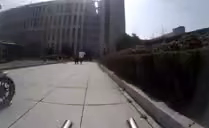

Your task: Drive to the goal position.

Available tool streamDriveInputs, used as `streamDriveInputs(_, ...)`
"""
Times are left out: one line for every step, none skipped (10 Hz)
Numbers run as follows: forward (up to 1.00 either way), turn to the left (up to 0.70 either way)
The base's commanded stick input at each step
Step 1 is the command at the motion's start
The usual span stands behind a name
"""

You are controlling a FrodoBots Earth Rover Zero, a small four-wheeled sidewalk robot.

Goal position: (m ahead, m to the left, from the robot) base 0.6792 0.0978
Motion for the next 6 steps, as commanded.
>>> streamDriveInputs(0.7,-0.02)
streamDriveInputs(0.7,-0.01)
streamDriveInputs(0.7,0.01)
streamDriveInputs(0.7,0.03)
streamDriveInputs(0.7,0.06)
streamDriveInputs(0.7,0.08)
